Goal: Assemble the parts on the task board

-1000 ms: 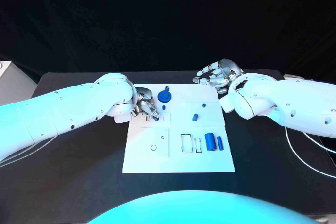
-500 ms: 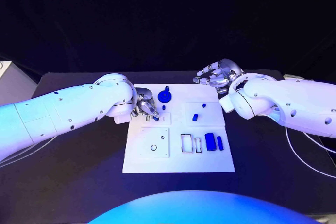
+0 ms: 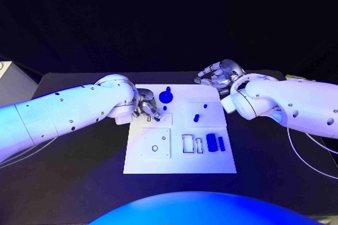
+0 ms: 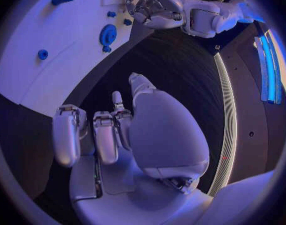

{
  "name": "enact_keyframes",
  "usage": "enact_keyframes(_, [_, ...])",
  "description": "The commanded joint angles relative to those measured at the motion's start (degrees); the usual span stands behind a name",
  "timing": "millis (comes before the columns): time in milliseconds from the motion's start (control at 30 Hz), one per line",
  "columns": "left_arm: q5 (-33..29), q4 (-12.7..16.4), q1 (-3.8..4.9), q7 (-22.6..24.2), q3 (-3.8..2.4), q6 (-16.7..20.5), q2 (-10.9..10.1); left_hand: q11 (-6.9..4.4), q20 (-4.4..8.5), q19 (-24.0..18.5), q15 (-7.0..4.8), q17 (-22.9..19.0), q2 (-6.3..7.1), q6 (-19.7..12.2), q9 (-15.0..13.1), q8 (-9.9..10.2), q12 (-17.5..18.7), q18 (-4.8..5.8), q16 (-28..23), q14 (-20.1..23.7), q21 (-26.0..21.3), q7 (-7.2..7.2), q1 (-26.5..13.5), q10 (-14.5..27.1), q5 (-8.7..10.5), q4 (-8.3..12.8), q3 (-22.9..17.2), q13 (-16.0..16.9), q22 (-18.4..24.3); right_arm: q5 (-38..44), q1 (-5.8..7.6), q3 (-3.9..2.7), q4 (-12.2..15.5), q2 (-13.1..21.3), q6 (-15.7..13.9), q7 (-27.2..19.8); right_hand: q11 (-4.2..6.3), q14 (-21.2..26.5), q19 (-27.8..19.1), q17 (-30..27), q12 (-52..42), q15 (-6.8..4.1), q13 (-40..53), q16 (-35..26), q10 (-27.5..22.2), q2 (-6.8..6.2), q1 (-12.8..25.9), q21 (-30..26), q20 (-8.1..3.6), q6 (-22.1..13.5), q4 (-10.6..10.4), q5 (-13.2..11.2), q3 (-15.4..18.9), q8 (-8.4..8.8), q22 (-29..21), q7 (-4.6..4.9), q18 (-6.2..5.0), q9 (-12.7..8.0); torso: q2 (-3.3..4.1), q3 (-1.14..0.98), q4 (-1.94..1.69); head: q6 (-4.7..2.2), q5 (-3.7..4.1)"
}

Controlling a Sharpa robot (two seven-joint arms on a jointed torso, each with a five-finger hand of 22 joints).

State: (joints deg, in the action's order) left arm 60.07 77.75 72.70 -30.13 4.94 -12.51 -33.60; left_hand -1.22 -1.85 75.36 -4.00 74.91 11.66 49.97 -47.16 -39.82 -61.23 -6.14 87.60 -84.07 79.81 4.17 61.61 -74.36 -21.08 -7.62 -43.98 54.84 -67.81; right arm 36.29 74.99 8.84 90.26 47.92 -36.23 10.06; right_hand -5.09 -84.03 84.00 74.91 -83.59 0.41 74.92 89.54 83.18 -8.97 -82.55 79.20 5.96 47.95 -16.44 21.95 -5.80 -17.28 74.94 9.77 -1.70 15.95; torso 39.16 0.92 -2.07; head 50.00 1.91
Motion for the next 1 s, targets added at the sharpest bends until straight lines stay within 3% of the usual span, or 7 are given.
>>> enact_keyframes(33, [0.62, -0.02, -0.24, 0.00, 0.11, -0.34, 0.21, 0.05, -0.11, 0.35, -0.46, 11.29, -0.59, 1.42, 0.06, -0.26, -0.36, 1.15, 0.20, -4.86, 0.22, -0.89, -0.09, -0.53, -0.21, 11.23, -11.01, 0.12, -0.04, 0.59, -0.03, -0.01, 0.07, 0.02, 0.91, -0.19, 0.13, -5.52, 1.00, 13.48, 0.17, 0.25, 7.87, -0.37, -0.31, 0.06, 0.37, -0.36, 0.56, -0.52, -0.03, 0.09, -0.20, -0.09, 9.01, 0.02, -0.88, 0.05, 0.01, -0.03, 0.07, 0.00, 0.02])
enact_keyframes(533, [0.65, -0.89, -0.41, -0.05, 0.52, -0.97, 0.72, -0.16, -0.04, 0.62, -0.59, 11.85, -0.88, 1.99, -0.35, -0.52, -1.25, 1.24, 0.54, -5.03, 0.45, -1.20, -1.17, -1.52, -0.37, 10.84, -10.39, 0.95, -0.49, 0.60, -0.03, -0.01, 0.14, 0.16, 0.93, -0.18, 0.13, -5.52, 1.00, 13.48, 0.17, 0.25, 7.87, -0.37, -0.31, 0.06, 0.37, -0.36, 0.56, -0.52, -0.03, 0.09, -0.20, -0.09, 9.01, 0.02, -0.88, 0.05, 0.00, -0.03, 0.04, 0.00, 0.15])
enact_keyframes(1000, [0.57, 0.76, -0.55, 0.08, 0.68, 2.23, -0.48, -0.33, 0.03, 0.92, -0.71, 11.93, -1.13, 2.14, -0.46, -0.56, -1.37, 1.33, 0.60, -5.06, 0.65, -1.38, -1.09, -1.72, -0.53, 11.03, -10.50, 1.05, -0.92, 0.60, -0.03, -0.01, 0.17, 0.28, 0.87, -0.24, 0.14, -5.50, 0.98, 13.42, 0.18, 0.24, 7.82, -0.41, -0.34, -0.01, 0.52, -0.46, 0.56, -0.59, -0.04, 0.11, -0.39, -0.27, 8.98, 0.01, -0.89, 0.08, -0.04, 0.02, 0.04, 0.00, 0.30])
